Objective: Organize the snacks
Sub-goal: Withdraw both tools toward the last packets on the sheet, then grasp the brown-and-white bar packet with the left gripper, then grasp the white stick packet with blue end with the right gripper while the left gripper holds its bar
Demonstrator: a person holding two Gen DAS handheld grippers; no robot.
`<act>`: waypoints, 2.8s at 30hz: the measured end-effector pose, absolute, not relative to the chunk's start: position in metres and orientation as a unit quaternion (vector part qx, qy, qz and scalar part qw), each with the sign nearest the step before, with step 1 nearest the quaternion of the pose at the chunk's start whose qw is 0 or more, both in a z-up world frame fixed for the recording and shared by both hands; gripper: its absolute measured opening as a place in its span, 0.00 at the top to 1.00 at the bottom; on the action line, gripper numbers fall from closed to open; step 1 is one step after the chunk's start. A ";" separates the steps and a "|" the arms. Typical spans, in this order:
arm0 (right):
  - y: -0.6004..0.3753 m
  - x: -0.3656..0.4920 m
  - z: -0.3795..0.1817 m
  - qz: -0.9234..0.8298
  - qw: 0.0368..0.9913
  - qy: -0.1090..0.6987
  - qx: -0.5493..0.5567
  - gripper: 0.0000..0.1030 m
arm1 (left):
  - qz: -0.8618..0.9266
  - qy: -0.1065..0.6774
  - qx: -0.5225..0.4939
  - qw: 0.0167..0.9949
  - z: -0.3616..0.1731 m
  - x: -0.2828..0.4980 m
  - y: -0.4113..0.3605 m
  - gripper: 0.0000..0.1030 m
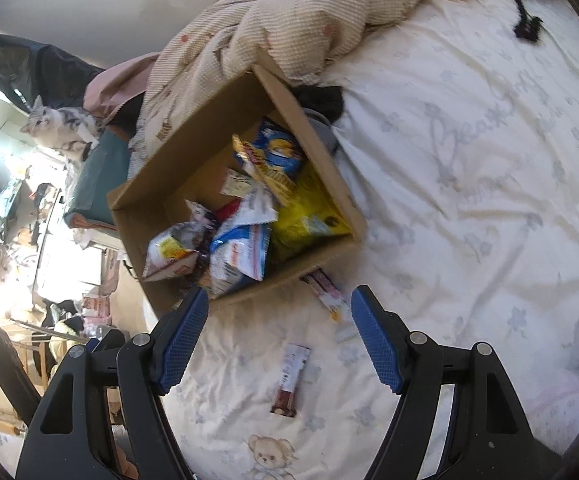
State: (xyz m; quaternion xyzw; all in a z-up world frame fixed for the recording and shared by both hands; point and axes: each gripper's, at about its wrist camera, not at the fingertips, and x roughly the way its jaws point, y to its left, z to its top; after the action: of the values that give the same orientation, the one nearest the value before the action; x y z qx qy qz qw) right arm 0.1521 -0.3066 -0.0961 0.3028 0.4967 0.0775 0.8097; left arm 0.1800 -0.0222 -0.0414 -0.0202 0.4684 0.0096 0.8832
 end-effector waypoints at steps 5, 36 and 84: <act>-0.315 0.145 -0.104 0.056 0.812 0.507 0.284 0.26 | 0.002 0.479 -0.016 0.878 -0.062 0.176 -0.029 0.12; -0.334 0.152 -0.128 -0.007 0.805 0.535 0.255 0.26 | -0.142 0.594 0.116 0.783 -0.178 0.152 -0.131 0.87; -0.214 0.211 -0.217 0.033 0.772 0.634 0.038 0.27 | -0.024 0.554 -0.094 0.827 -0.086 0.150 0.000 0.86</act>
State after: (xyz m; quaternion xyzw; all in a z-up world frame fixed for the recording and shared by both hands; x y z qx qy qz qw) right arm 0.2106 -0.2145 -0.2166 0.0381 0.6339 0.0332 0.7718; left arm 0.1504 -0.0001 -0.0863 -0.0940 0.5538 -0.0244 0.8270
